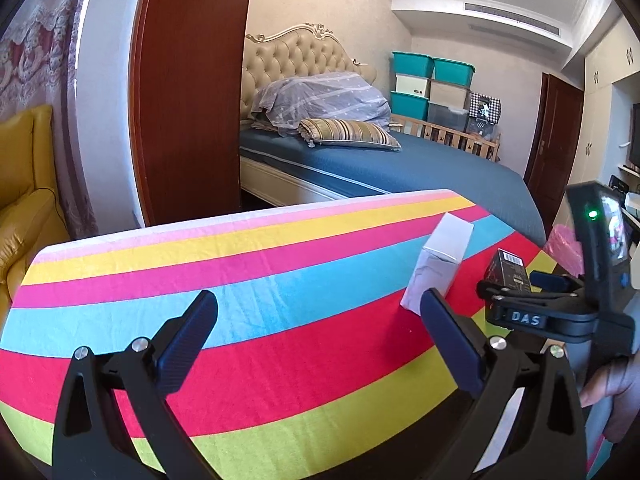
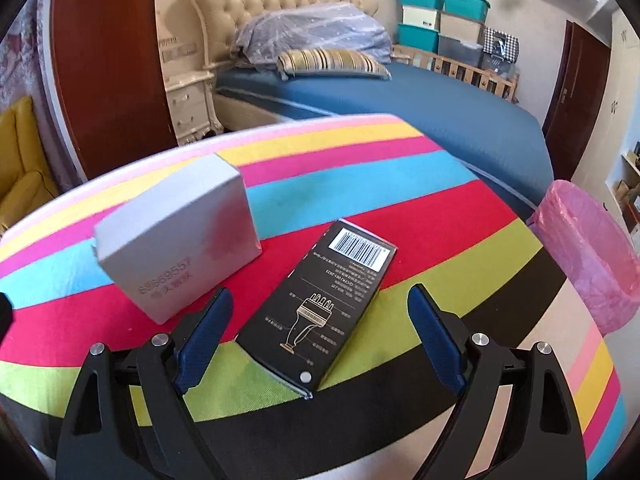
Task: Collect trash
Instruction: 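Grasp the black box with the right tool while the left tool grasps the white box, then lift and carry the white box and black box with both tools over the wastebasket, then open the left tool to drop the white box while the right tool drops the black box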
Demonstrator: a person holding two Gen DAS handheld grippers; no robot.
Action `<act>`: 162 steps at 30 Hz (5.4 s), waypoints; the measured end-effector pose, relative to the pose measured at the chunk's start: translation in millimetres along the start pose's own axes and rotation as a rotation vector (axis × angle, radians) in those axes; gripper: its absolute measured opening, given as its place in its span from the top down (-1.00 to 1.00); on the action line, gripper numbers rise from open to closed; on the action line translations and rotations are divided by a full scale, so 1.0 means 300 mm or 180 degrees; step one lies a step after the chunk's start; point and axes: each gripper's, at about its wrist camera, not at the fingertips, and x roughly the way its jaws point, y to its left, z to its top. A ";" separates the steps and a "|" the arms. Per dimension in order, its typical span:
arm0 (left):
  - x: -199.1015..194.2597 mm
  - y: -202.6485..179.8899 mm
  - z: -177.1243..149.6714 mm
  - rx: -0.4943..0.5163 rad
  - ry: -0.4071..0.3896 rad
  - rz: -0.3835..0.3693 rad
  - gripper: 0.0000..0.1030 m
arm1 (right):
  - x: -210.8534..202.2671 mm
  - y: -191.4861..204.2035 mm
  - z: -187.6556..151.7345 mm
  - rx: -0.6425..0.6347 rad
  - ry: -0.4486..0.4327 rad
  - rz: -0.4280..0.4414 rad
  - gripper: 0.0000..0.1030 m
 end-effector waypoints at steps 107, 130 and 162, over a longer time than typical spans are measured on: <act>0.053 -0.842 -0.079 0.0999 0.0304 -0.0758 0.35 | -0.280 -0.705 -0.207 0.0187 -0.0548 0.0389 0.26; 0.177 -1.368 -0.021 0.1414 0.0204 -0.1417 0.35 | -0.285 -1.210 -0.225 0.0740 -0.0716 -0.0223 0.26; 0.363 -1.619 0.159 0.0788 0.0106 -0.1540 -0.81 | -0.318 -1.469 -0.075 0.0573 -0.1315 -0.0118 -0.33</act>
